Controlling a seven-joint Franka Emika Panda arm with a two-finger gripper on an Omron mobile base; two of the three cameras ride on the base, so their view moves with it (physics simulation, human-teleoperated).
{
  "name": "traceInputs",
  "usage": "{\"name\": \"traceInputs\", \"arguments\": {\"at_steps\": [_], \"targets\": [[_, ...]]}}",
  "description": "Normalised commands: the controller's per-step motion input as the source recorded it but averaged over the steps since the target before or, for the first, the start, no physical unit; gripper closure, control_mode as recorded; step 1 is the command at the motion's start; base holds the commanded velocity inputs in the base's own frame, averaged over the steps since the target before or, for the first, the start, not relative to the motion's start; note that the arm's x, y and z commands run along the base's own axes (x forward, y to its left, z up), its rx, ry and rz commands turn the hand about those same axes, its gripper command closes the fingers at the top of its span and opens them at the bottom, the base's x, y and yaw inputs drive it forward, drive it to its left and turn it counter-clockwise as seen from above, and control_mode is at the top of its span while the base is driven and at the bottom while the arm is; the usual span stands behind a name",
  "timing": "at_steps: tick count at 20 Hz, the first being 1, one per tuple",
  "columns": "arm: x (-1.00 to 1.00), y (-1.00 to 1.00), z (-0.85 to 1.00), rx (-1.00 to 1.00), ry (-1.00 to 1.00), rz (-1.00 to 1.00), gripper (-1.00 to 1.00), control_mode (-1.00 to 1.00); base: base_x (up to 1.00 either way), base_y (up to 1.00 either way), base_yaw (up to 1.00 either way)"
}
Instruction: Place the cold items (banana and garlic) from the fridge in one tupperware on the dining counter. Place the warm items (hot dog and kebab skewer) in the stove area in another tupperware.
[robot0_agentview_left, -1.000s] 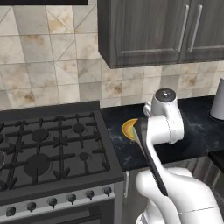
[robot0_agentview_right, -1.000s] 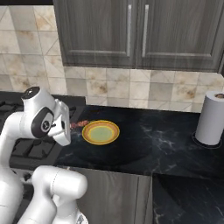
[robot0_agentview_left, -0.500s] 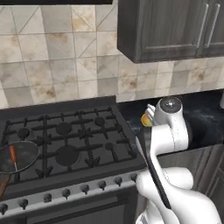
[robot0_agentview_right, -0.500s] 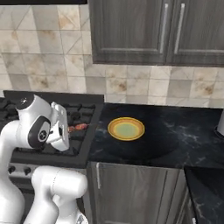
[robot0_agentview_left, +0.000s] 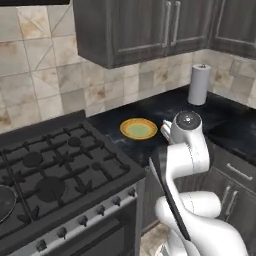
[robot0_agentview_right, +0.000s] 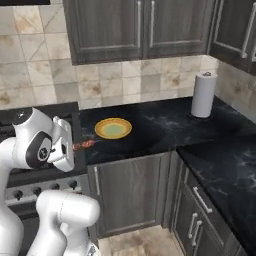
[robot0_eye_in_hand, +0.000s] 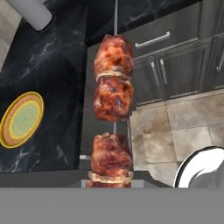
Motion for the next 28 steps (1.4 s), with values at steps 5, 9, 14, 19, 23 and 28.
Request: {"name": "traceInputs", "arguments": {"at_steps": [5, 9, 14, 19, 23, 28], "targets": [[0.00, 0.00, 0.00, 0.00, 0.00, 0.00, 1.00, 1.00, -0.71, 0.20, -0.75], [0.00, 0.00, 0.00, 0.00, 0.00, 0.00, 1.00, 1.00, -0.90, 0.26, -0.74], [0.00, 0.00, 0.00, 0.00, 0.00, 0.00, 1.00, 1.00, -1.00, 0.36, -0.64], [0.00, 0.00, 0.00, 0.00, 0.00, 0.00, 1.00, 1.00, -1.00, 0.43, -0.53], [0.00, 0.00, 0.00, 0.00, 0.00, 0.00, 1.00, 1.00, -1.00, 0.11, -0.43], [0.00, 0.00, 0.00, 0.00, 0.00, 0.00, 1.00, 1.00, -1.00, -0.03, -0.33]]}}
